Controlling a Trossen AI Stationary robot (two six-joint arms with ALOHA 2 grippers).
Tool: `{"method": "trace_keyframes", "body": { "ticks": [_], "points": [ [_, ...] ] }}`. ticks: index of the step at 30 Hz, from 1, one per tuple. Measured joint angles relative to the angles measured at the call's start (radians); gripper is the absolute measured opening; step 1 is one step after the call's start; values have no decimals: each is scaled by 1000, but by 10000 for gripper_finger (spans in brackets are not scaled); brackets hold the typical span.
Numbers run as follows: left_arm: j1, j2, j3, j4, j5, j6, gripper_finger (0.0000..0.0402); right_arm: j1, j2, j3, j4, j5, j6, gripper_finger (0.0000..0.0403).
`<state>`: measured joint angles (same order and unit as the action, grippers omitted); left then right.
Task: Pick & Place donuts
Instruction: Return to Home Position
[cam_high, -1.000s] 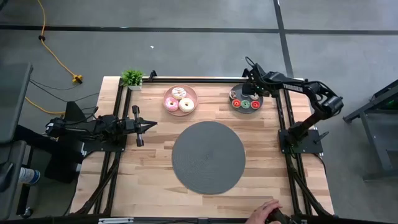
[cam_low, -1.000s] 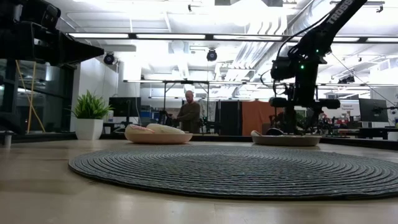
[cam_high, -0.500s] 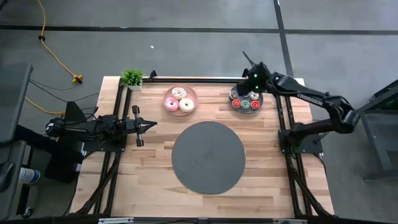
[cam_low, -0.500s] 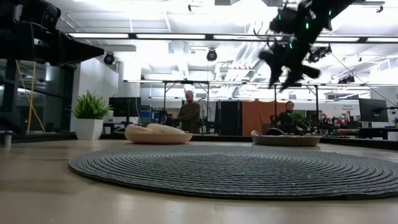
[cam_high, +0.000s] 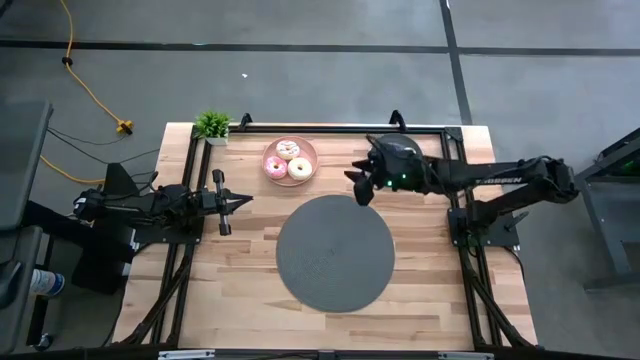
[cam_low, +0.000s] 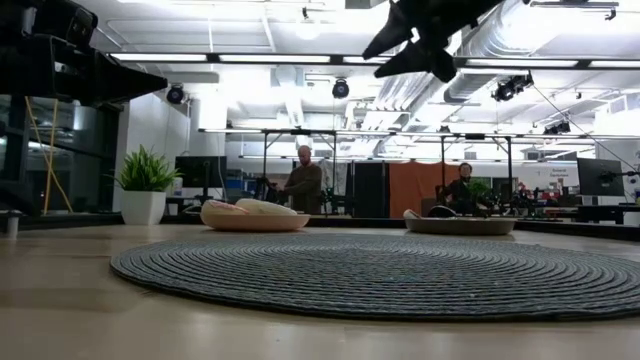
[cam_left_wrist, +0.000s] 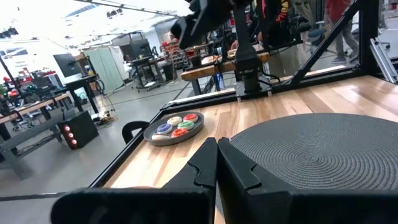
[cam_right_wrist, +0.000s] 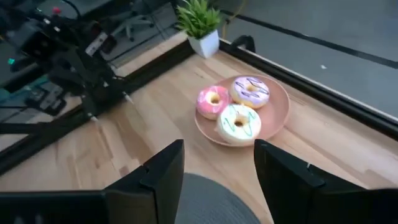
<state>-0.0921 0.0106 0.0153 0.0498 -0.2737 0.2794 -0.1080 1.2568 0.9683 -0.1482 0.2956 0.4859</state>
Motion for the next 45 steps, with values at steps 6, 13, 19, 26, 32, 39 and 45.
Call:
{"method": "trace_keyframes", "body": {
  "ticks": [6, 13, 19, 26, 32, 39, 45],
  "points": [
    [0, 0, 0, 0, 0, 0, 0, 74, 0, -1, -99, 89, 14, 157],
    [0, 0, 0, 0, 0, 0, 0, 98, -33, -3, -175, 81, -10, 51],
    [0, 0, 0, 0, 0, 0, 0, 132, -137, -3, -370, 63, -59, 12],
    [0, 0, 0, 0, 0, 0, 0, 205, -319, -3, -570, 89, -144, 1],
    [0, 0, 0, 0, 0, 0, 0, 240, -511, -109, -599, 64, -183, 0],
    [0, 0, 0, 0, 0, 0, 0, 247, -780, -395, -476, -37, -110, 0],
    [0, 0, 0, 0, 0, 0, 0, 247, -945, -567, -349, -159, -86, 0]
  ]
}}
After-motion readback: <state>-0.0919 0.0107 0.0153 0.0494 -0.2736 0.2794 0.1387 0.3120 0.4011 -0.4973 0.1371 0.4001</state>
